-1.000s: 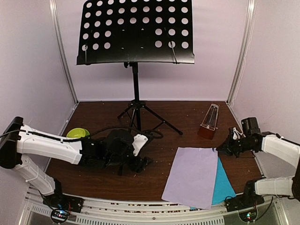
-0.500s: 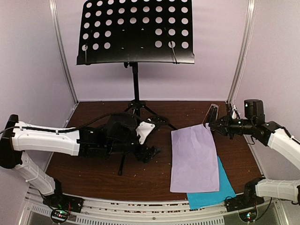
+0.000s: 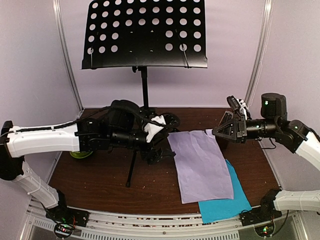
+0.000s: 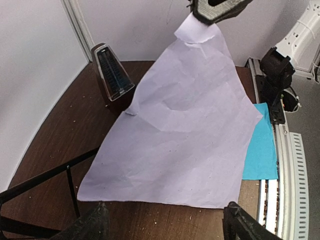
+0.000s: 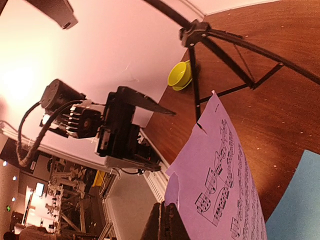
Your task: Set up the instrument practice props
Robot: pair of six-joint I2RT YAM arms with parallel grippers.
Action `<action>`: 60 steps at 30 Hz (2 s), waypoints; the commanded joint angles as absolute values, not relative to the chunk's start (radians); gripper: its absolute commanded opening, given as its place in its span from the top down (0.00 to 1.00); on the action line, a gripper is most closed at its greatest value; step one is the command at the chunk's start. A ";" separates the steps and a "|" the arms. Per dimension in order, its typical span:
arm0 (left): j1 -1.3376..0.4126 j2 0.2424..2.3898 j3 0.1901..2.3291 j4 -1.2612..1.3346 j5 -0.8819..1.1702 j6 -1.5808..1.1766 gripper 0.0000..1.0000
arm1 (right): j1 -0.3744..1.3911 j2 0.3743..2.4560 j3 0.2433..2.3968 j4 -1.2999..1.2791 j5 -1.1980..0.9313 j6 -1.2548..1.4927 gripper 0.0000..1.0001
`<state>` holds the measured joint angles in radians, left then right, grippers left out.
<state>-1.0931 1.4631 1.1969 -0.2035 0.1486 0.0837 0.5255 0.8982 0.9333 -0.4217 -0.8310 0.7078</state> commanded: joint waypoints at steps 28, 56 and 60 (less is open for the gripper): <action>-1.111 1.487 1.342 -0.241 0.175 0.146 1.00 | 0.697 0.968 1.181 -0.706 -0.586 0.678 0.41; -1.228 1.524 1.488 -0.265 -0.141 0.282 1.00 | 0.494 0.653 0.806 -0.543 -0.389 1.771 0.00; -1.262 1.558 1.515 -0.296 -0.130 0.341 1.00 | 0.545 0.653 0.756 -0.466 -0.306 1.868 0.00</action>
<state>-1.2366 1.5242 1.4666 -0.2951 -0.1291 0.2718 0.5087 0.6483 0.7914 -0.5583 -0.4141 1.7351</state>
